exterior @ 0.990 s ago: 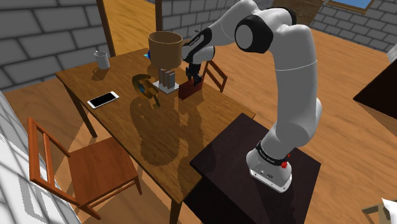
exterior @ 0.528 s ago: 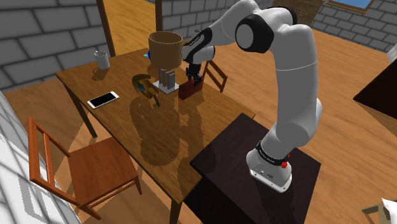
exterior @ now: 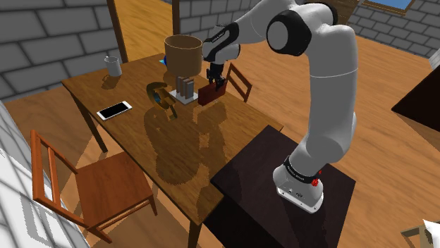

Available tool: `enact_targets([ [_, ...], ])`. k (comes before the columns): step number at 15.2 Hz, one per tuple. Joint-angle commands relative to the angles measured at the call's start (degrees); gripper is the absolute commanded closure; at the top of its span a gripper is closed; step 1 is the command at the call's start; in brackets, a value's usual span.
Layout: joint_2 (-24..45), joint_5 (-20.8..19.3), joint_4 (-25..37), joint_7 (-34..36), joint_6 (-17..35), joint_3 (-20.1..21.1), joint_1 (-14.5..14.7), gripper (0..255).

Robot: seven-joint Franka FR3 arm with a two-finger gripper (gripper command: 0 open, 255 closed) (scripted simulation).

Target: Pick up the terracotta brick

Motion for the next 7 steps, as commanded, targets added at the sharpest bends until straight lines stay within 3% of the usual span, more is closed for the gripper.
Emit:
enact_targets([
  [1, -1.2, -0.4, 0.1, 0.4, -1.0, -0.2, 0.4, 255],
  [7, -3.1, -1.2, 0.6, 0.9, -3.4, -0.7, 0.7, 255],
])
